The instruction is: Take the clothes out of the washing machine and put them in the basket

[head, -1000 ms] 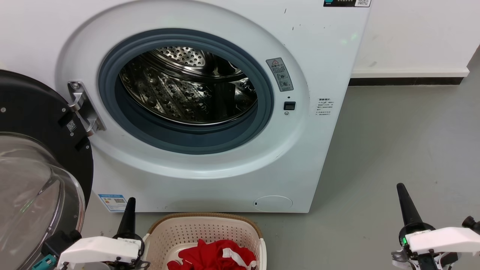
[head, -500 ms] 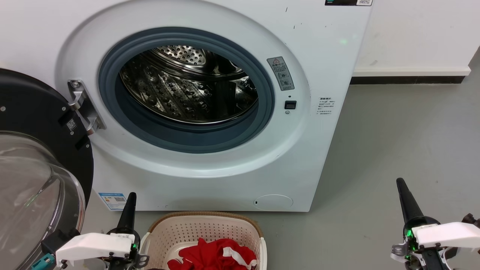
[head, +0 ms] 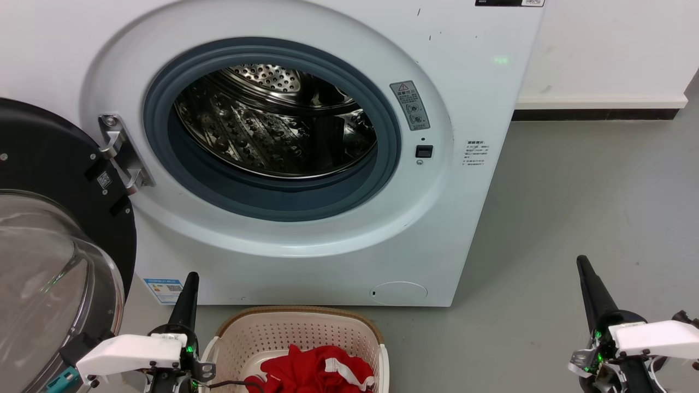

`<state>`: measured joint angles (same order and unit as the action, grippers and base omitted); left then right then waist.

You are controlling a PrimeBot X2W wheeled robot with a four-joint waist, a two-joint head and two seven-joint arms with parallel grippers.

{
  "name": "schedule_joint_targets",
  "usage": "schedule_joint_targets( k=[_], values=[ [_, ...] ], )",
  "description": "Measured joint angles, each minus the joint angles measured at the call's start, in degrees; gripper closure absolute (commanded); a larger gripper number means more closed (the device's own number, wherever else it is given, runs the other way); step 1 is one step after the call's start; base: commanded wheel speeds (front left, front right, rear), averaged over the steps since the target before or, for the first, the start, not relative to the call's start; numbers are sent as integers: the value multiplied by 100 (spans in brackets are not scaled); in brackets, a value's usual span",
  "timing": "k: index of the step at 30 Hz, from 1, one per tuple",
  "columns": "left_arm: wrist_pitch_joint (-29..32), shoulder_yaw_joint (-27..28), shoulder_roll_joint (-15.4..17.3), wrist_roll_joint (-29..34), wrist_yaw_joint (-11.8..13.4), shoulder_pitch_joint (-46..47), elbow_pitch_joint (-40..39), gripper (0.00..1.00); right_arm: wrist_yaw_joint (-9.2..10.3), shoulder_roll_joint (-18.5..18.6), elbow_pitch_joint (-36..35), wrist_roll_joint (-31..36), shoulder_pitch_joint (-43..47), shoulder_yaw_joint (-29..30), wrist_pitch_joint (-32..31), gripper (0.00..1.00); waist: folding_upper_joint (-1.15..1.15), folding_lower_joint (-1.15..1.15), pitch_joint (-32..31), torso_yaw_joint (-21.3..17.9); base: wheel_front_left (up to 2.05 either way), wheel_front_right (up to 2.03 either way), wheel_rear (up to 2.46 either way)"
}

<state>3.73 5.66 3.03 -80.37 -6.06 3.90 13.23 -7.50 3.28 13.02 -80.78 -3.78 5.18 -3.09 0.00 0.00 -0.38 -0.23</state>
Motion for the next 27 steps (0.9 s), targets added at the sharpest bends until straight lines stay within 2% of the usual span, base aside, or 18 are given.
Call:
schedule_joint_targets(
  k=[27],
  values=[
    [278, 79, -8, -1177, -136, 217, 85, 100, 0, 0, 91, -1178, -207, 78, -301, 100, 0, 0, 56, 23, 0, 0, 0]
  ],
)
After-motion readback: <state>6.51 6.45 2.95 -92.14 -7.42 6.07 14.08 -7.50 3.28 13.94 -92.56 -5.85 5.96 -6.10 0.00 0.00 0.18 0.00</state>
